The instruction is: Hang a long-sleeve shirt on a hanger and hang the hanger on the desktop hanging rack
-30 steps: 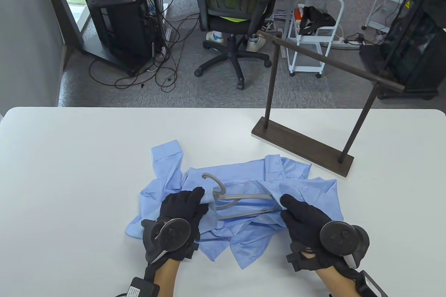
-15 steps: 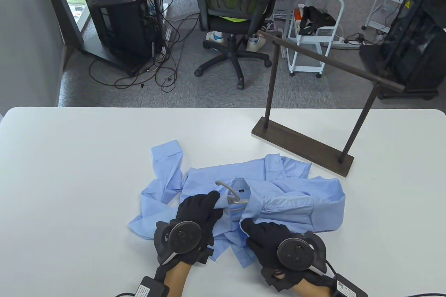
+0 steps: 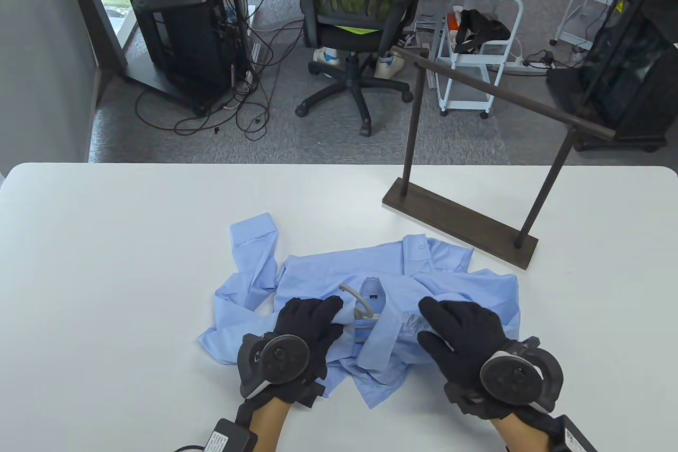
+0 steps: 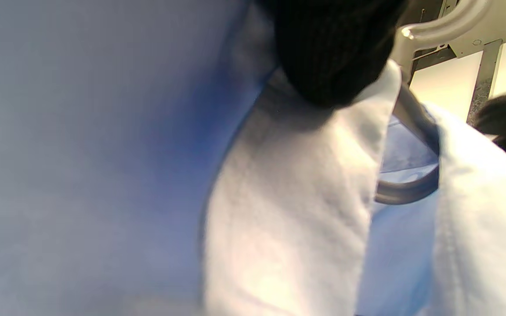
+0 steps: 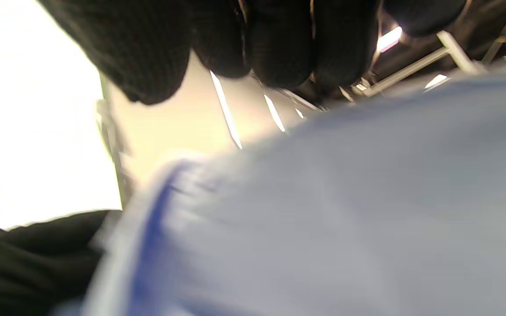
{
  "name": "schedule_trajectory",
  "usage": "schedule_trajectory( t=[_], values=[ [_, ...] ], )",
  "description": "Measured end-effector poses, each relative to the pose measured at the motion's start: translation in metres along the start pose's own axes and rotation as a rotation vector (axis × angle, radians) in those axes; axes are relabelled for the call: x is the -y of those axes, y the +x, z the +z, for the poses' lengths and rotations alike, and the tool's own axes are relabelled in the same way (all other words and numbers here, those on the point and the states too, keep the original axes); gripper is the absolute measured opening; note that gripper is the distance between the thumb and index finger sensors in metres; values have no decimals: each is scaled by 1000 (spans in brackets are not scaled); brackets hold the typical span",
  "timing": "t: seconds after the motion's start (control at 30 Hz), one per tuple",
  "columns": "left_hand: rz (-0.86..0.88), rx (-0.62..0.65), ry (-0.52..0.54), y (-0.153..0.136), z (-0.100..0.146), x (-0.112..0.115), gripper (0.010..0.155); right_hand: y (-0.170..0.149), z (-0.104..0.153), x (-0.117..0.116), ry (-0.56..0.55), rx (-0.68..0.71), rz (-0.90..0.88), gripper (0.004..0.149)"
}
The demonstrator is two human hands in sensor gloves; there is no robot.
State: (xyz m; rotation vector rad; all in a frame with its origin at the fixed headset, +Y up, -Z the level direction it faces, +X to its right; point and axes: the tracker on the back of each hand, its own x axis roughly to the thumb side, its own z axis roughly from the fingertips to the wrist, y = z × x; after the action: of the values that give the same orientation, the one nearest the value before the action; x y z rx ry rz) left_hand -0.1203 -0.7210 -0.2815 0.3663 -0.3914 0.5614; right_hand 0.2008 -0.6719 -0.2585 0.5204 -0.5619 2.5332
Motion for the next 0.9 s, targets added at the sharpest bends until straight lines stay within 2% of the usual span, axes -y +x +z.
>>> schedule_trajectory(
  t=[0.1,0.13,0.17,0.27,0.43,0.67,0.9],
  values=[
    [6,10,4,1,0,0,57,-23,-5,-22,216,-44,-106,66],
    [4,14,3,1,-1,-1,57,-26,-5,-27,227,-47,-143,61],
    [-15,26,0,2,-1,-2,58,-29,-6,-30,172,-50,-169,54],
    [-57,8,40,-2,0,-9,62,-33,-6,-30,72,-76,-191,49],
    [-5,-38,117,-15,4,-26,77,-40,-3,-15,-39,-149,-152,48],
    [-21,-34,191,-17,8,-40,77,-43,-4,4,-174,-256,-90,50],
    [-51,-34,127,-20,6,-34,75,-42,-33,48,-307,-339,-33,50]
  ],
)
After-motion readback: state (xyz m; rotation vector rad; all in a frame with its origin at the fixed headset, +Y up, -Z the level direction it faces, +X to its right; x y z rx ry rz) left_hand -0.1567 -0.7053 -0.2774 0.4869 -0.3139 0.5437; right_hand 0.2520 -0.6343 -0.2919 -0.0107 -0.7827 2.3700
